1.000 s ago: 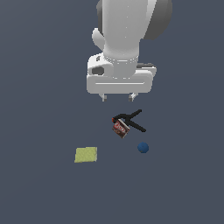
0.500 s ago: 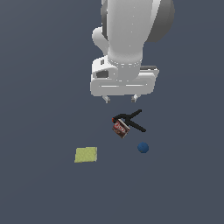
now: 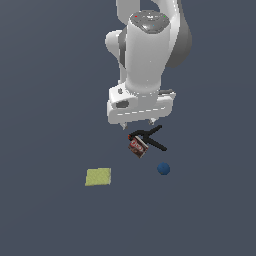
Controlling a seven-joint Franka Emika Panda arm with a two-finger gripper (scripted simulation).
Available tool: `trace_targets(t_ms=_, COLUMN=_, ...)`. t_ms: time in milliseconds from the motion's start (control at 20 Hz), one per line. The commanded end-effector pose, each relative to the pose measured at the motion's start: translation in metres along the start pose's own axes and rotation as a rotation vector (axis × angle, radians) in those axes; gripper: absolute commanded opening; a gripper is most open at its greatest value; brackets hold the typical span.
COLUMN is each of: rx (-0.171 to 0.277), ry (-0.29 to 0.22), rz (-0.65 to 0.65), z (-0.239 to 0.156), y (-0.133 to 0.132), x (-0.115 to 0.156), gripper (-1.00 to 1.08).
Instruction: Pick up a designated object from a clutter of objects.
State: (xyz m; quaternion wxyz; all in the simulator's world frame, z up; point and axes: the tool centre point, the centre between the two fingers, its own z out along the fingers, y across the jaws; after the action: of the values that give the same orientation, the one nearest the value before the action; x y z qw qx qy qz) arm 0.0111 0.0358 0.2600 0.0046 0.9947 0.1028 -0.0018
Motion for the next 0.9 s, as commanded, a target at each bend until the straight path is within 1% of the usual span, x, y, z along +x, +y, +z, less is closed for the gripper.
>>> trace_targets(t_ms=0, rx=-0.001, ry=0.000, rz=-0.058, z=0.019, y=-0.002, x=-0.001, gripper=1.00)
trace_targets(t_ms=500, rx=0.000, ry=0.002, rz=-0.336, z=0.107, y=-0.014, x=-0.015, gripper=1.00)
trace_targets(t_ms=850, rx=0.005, ry=0.005, rz=-0.469, z=0.145, y=-0.022, x=-0.028, gripper=1.00)
